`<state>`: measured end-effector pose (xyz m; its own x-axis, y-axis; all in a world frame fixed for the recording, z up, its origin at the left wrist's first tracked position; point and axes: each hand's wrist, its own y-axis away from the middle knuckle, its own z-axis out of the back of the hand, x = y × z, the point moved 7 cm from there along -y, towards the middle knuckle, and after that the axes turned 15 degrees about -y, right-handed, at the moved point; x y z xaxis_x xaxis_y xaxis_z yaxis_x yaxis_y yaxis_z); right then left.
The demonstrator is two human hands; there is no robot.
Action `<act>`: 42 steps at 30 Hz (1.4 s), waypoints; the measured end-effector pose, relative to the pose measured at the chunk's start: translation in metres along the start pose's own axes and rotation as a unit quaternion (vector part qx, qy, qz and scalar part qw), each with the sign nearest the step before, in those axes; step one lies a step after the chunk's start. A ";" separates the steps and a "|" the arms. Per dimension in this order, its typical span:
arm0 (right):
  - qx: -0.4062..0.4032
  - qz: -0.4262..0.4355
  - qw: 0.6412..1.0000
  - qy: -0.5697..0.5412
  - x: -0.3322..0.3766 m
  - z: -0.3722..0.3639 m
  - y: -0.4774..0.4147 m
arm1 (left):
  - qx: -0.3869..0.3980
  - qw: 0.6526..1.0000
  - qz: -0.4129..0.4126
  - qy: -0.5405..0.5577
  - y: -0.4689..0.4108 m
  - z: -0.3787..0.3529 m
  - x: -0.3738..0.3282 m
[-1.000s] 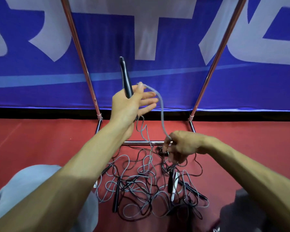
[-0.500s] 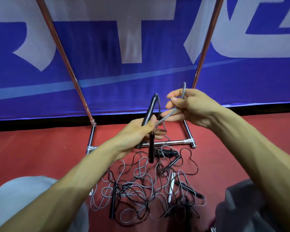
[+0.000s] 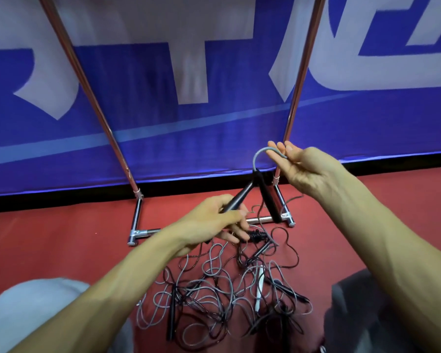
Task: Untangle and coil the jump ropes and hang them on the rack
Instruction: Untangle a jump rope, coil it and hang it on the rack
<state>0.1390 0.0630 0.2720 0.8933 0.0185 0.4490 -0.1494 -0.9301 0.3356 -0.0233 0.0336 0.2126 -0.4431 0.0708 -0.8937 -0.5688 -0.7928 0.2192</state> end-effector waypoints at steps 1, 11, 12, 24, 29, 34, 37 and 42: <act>-0.006 -0.004 1.000 -0.010 -0.002 0.001 0.002 | -0.029 1.000 0.006 0.004 0.000 0.002 0.000; 0.026 -0.057 0.996 -0.066 -0.026 -0.014 0.015 | -0.244 0.968 0.004 -0.066 0.002 0.026 -0.003; 0.032 -0.062 0.995 -0.070 -0.028 -0.016 0.015 | -0.271 0.959 -0.001 -0.081 0.004 0.030 -0.005; 0.059 -0.044 0.992 -0.098 -0.019 -0.022 0.014 | -0.208 0.975 -0.032 0.066 0.007 0.019 -0.019; -0.008 -0.069 0.997 0.046 -0.023 0.003 0.006 | -0.306 0.932 -0.064 -0.184 0.013 0.050 -0.018; 0.032 -0.163 0.926 0.339 -0.043 0.009 0.024 | -0.303 0.851 -0.065 -0.423 0.019 0.067 -0.019; 0.053 -0.033 0.871 0.488 -0.027 0.000 0.025 | -0.249 0.798 -0.058 -0.545 0.022 0.067 -0.016; 0.114 0.234 0.799 0.542 -0.013 -0.019 0.015 | -0.252 0.692 -0.205 -0.645 0.030 0.045 -0.030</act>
<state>0.1175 0.0559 0.2866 -0.1478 -0.1581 0.9763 -0.1681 -0.9688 -0.1823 -0.0581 0.0349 0.2636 -0.7508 0.5761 0.3232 -0.6600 -0.6338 -0.4034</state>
